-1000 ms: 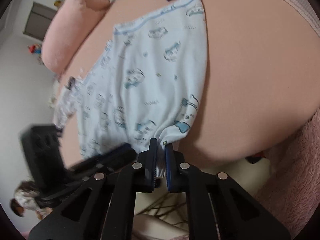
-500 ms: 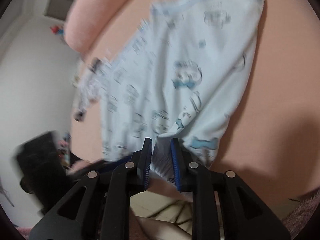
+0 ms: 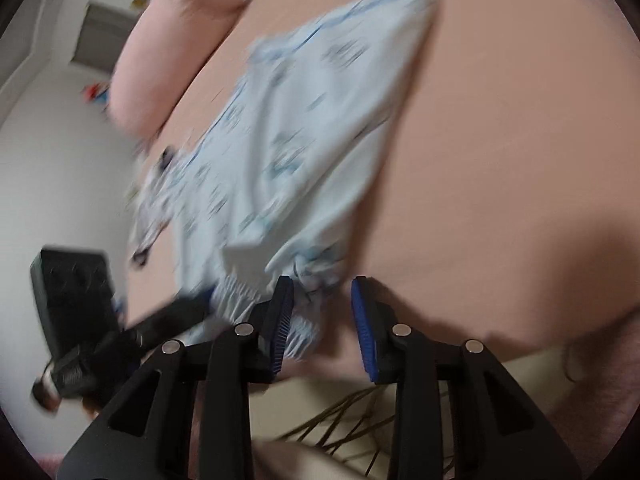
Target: Fold clothes
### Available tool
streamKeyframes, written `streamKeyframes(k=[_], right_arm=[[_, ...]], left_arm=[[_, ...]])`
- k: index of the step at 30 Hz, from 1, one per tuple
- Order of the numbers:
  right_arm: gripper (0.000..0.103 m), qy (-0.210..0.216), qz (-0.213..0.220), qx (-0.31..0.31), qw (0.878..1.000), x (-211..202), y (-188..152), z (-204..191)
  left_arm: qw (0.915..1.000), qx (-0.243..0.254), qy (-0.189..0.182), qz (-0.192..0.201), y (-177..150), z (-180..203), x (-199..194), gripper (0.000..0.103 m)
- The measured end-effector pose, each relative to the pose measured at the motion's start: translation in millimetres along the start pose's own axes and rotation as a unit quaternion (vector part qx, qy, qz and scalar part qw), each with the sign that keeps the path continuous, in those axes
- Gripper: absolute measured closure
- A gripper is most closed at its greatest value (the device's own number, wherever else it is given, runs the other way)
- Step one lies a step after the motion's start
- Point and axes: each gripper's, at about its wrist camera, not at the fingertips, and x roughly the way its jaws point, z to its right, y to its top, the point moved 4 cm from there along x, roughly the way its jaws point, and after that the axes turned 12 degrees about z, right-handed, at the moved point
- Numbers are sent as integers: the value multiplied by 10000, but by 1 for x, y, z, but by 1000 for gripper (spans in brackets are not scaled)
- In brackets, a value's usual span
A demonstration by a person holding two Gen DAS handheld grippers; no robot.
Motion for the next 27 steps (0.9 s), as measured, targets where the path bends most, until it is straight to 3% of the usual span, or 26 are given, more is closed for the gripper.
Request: streamKeyframes(k=[4, 6, 9, 11, 14, 15, 18, 22, 24, 27], right_arm=[[71, -113, -43, -174, 9998, 14, 2, -7], [72, -101, -11, -101, 9999, 12, 3, -8], [71, -258, 120, -91, 9996, 1, 1, -7], [71, -403, 200, -150, 9989, -11, -1, -3], [71, -728, 41, -422, 9964, -18, -7, -4], [67, -801, -83, -592, 9950, -17, -12, -6], [65, -762, -314, -974, 9918, -11, -33, -22], [63, -599, 87, -882, 9943, -6, -18, -33], [63, -442, -237, -1030, 9934, 0, -17, -38], [63, -489, -232, -1390, 9888, 5, -17, -54]], left_arm=[[9994, 82, 293, -171, 2, -5, 17, 48], [9986, 209, 491, -66, 1, -3, 20, 50], [9982, 399, 445, -32, -3, 4, 23, 54], [9970, 574, 503, -132, -2, 8, 27, 76], [9943, 662, 780, -312, -2, 6, 35, 84], [9941, 606, 842, -331, -1, 5, 36, 85], [9949, 500, 878, 6, 7, 5, 23, 93], [9940, 316, 919, 494, 24, 5, 0, 93], [9935, 226, 923, 620, 31, 1, -7, 93], [9923, 110, 947, 788, 38, -8, -21, 94]])
